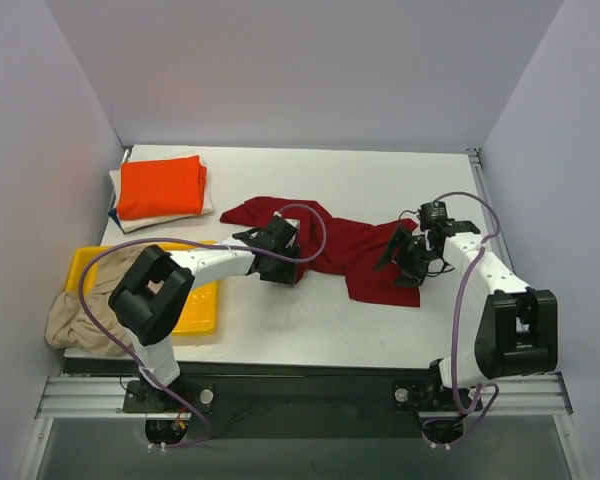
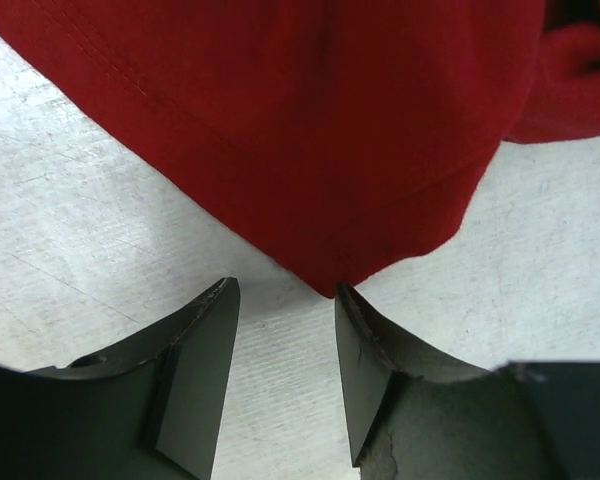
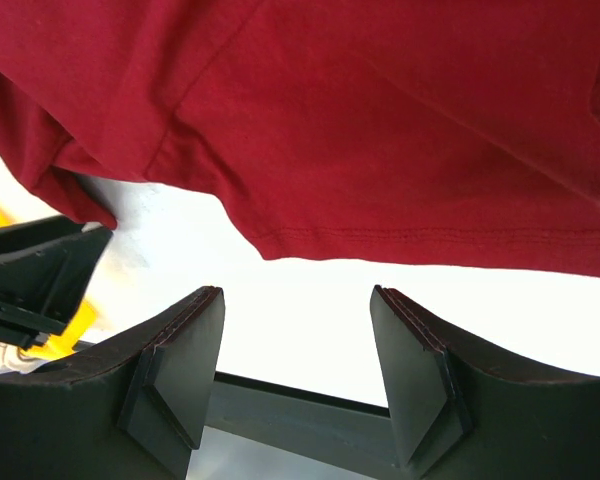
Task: Fold and stack the t-shirts
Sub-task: Flatten out the tshirt
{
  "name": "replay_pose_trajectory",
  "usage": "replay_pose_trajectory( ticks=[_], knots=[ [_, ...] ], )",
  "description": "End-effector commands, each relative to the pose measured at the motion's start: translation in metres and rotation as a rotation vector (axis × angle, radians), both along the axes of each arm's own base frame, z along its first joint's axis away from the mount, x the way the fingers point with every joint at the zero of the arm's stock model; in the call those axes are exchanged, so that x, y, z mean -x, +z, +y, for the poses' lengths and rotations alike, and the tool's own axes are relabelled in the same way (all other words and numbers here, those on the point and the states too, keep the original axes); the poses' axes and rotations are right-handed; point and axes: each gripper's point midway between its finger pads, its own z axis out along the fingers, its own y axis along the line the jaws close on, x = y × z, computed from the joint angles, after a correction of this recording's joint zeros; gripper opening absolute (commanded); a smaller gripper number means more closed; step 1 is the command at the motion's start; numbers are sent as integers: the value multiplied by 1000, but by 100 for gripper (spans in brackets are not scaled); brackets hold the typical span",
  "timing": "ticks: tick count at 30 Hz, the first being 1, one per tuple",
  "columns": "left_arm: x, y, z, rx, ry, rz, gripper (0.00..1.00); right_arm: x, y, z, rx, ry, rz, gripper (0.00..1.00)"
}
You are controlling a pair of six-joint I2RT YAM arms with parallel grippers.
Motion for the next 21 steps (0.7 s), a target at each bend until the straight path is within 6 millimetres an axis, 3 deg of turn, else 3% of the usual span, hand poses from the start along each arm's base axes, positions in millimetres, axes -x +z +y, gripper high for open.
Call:
replay_pose_trajectory(
  ticks=[1, 8, 13, 21],
  knots=[
    [-24, 12, -11, 21, 23, -87, 53, 12, 1, -5, 17, 2, 11, 61],
    [-25, 4, -18, 40, 13, -75, 51, 23, -5, -10, 26, -12, 24, 61],
    [-23, -5, -21, 41, 2, -48, 45, 32, -7, -25, 53, -65, 32, 61],
    [-11, -18, -16, 28, 4, 0, 17, 54, -24, -61, 69, -217, 111, 61]
  ],
)
